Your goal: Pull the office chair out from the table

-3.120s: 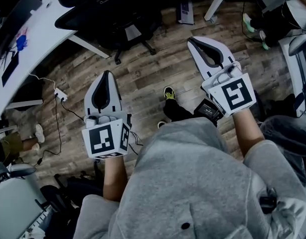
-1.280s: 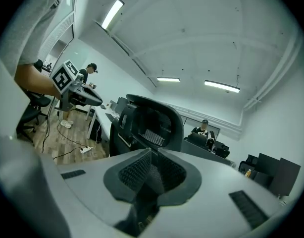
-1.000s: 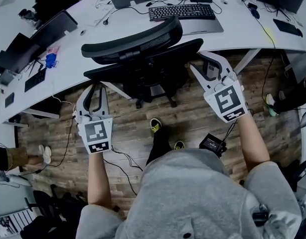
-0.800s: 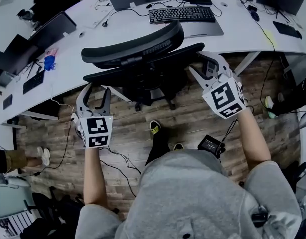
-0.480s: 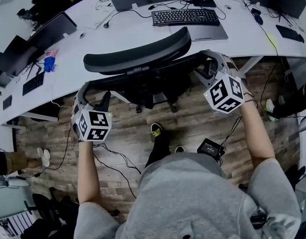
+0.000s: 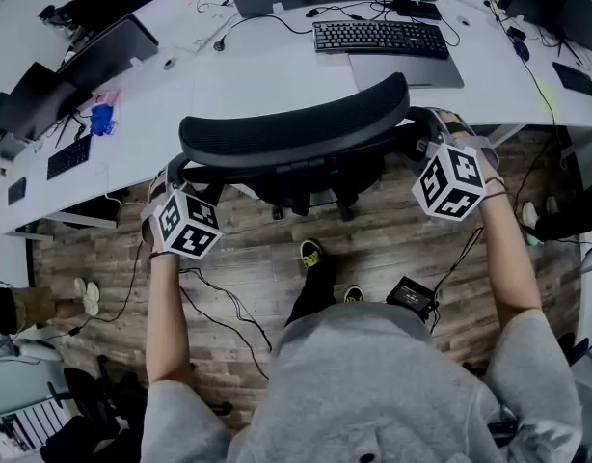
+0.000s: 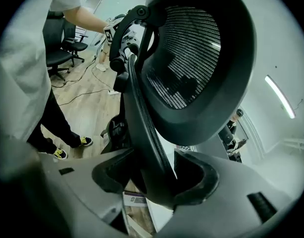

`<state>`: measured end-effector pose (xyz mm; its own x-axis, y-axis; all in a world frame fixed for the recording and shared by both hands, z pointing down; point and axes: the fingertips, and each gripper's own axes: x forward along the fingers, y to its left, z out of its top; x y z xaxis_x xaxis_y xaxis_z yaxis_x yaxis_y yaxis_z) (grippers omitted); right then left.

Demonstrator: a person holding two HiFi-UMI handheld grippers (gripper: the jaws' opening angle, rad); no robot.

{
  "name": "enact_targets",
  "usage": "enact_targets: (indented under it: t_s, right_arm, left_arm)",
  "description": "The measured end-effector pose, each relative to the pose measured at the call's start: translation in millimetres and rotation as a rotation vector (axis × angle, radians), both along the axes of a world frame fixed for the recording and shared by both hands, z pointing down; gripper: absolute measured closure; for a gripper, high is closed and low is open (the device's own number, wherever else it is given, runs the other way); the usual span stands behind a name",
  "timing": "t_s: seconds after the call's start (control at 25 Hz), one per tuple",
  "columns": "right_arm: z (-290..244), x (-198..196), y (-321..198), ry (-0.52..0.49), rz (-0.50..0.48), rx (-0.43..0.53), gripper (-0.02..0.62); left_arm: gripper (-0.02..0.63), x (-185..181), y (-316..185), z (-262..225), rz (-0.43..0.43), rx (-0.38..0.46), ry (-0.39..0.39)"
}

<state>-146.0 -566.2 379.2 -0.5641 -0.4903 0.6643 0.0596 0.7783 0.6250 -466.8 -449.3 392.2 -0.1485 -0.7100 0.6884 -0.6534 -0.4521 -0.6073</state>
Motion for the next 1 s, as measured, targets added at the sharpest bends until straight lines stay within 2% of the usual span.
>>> enact_targets:
  t_s: [0.28, 0.36, 0.44, 0.48, 0.52, 0.56, 0.6, 1.0]
  right_arm:
    - [11, -4, -7, 0.15, -0.036, 0.008, 0.364]
    - [22, -8, -15, 0.203, -0.045, 0.04, 0.365]
    - [32, -10, -24, 0.266, -0.052, 0.099, 0.365]
    - [36, -9, -27, 0.287, -0.052, 0.133, 0.367]
    - [37, -8, -29, 0.291, -0.048, 0.164, 0.376]
    - [37, -8, -30, 0.284, -0.042, 0.185, 0.424]
    - [36, -7, -30, 0.275, -0.037, 0.196, 0.445]
    - [36, -9, -32, 0.237, -0.016, 0.226, 0.445]
  left_arm:
    - [0.311, 1, -15, 15, 0.08, -0.076, -0.042]
    - [0.313, -3, -19, 20, 0.102, -0.088, -0.102]
    - [0.316, -7, -24, 21, 0.126, -0.064, -0.177]
    - [0.369, -6, -26, 19, 0.135, -0.042, -0.191]
    - [0.382, -3, -27, 18, 0.142, -0.023, -0.188]
    - [0.386, 0, -27, 18, 0.15, -0.014, -0.178]
    - [0.391, 2, -27, 18, 0.156, -0.012, -0.17]
    - [0.399, 0, -25, 22, 0.148, -0.021, -0.174]
